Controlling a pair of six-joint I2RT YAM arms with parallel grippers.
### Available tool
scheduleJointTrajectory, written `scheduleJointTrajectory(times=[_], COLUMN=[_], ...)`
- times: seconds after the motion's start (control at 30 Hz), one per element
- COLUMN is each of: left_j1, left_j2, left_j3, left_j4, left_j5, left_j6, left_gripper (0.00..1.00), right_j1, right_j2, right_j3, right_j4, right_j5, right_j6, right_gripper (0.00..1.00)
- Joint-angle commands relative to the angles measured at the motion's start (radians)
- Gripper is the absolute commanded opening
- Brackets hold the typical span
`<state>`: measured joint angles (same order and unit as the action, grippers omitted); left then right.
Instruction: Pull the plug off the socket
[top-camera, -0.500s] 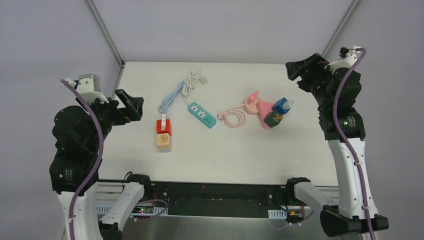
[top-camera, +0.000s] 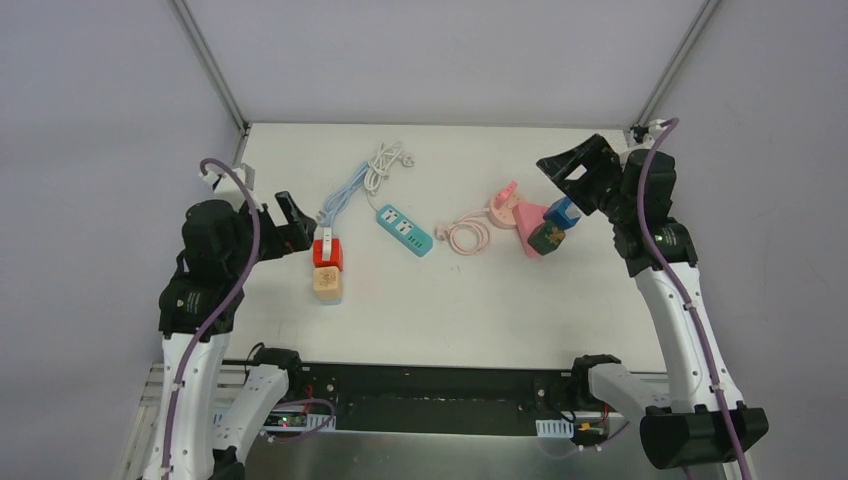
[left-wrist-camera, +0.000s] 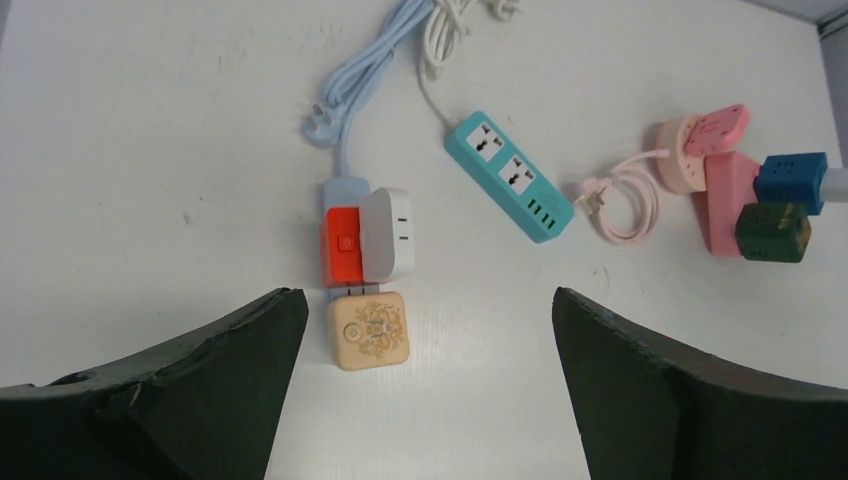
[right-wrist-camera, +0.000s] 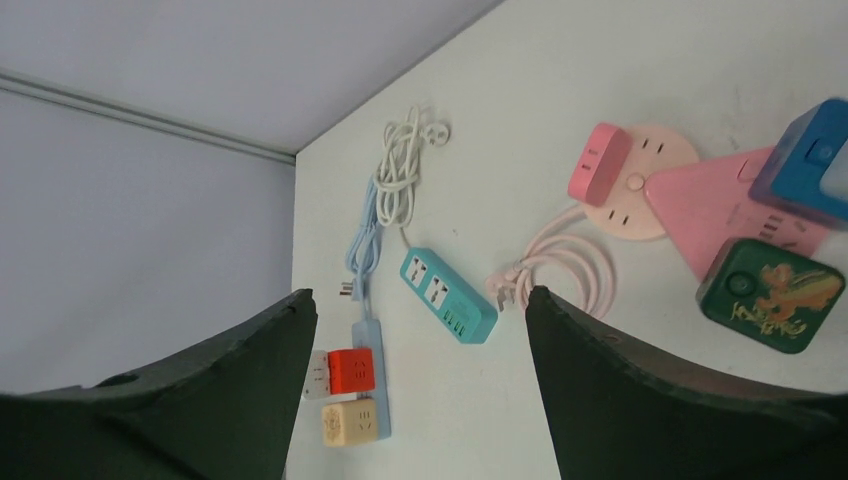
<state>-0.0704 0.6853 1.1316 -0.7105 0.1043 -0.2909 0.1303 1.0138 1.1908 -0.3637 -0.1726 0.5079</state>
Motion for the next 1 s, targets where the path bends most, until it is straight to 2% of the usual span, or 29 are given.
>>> scheduleJointTrajectory(times=[0.0, 0.2, 0.4, 0.57, 0.77, 0.97], left_j1=[0.006, 0.006, 0.006, 0.006, 0.005, 0.018], left_j2=[0.076, 0.163, 0.176, 0.155, 0.13, 0.136], left_j3=[-0.057, -0.163, -0.184, -0.182, -0.161, -0.138], left_j4=[0.007, 0.001, 0.067, 0.05, 0.01, -0.066], left_j5=[0.016, -0.039, 0.038, -0.04, -0.125, -0.267], left_j6=[-0.066, -0.161, -0.162, -0.159, -0.168, -0.211], left_gripper=[0.99, 0.97, 0.97, 0.97, 0.95, 0.86], right_j1=[0.017, 0.105, 0.289, 0.461, 0.641, 0.789], right_j2=[0.033, 0.071, 0.128, 0.203, 0.383, 0.631], right_j3=[-0.076, -0.137, -0.125, -0.098, 0.012, 0.205], right_j4=[0.051, 0.05, 0.031, 0.031, 0.104, 0.167], right_j5=[-0.13, -0.106, 0.003, 0.134, 0.161, 0.21], right_j6=[0.124, 0.134, 0.067, 0.044, 0.088, 0.156], right_gripper=[0.8, 0.8, 0.8, 0.8, 0.8, 0.78])
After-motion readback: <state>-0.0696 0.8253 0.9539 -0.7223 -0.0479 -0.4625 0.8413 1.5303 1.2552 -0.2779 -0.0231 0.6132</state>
